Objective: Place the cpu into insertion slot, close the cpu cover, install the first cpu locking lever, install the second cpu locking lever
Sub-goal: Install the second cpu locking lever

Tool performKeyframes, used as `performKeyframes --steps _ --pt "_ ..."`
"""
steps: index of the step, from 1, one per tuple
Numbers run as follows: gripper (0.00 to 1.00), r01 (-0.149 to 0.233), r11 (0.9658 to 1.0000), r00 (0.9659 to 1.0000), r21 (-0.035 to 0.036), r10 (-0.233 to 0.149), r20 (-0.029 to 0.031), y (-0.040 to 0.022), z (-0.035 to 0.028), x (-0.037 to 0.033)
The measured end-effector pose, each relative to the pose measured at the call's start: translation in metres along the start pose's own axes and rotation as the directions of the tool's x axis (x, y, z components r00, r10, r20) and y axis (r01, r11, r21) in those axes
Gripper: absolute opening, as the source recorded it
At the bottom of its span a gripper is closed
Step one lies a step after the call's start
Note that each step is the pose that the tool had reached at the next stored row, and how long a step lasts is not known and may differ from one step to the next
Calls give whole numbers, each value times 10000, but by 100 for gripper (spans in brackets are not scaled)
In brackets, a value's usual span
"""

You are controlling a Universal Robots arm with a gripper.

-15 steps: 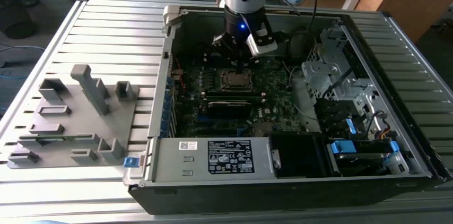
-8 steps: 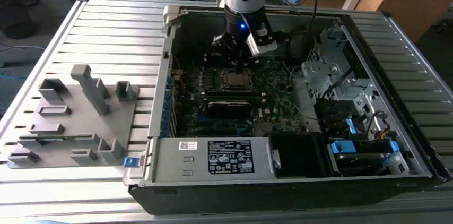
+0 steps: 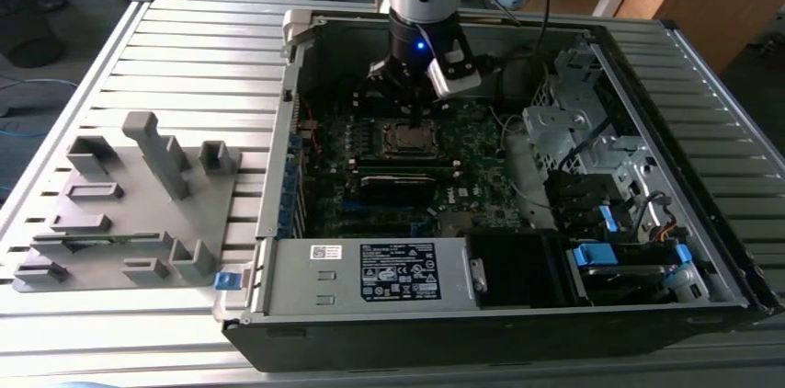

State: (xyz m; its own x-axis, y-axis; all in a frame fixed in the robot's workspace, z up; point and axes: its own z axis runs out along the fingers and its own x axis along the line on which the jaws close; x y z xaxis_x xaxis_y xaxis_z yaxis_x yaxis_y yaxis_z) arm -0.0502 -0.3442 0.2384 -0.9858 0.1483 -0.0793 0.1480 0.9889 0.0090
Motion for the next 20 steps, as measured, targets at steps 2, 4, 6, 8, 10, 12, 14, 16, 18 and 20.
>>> performKeyframes --steps 2,4,6,8,10,12,14,16,18,20 --pt "11 1 10000 10000 16 -1 2 -9 0 -1" --pt "11 2 10000 10000 29 -2 4 -17 0 -3" --pt "11 1 10000 10000 30 -1 5 -19 0 -3" --pt "11 1 10000 10000 30 -1 4 -20 0 -3" --pt "11 2 10000 10000 29 -2 5 -23 0 -3" --pt "11 3 10000 10000 33 -3 4 -29 0 -4" --pt "11 3 10000 10000 34 -3 5 -37 0 -6" --pt "11 2 10000 10000 39 -2 6 -47 0 -7" --pt "11 3 10000 10000 42 -3 6 -56 0 -8" --pt "11 1 10000 10000 43 -1 7 -56 1 -8"
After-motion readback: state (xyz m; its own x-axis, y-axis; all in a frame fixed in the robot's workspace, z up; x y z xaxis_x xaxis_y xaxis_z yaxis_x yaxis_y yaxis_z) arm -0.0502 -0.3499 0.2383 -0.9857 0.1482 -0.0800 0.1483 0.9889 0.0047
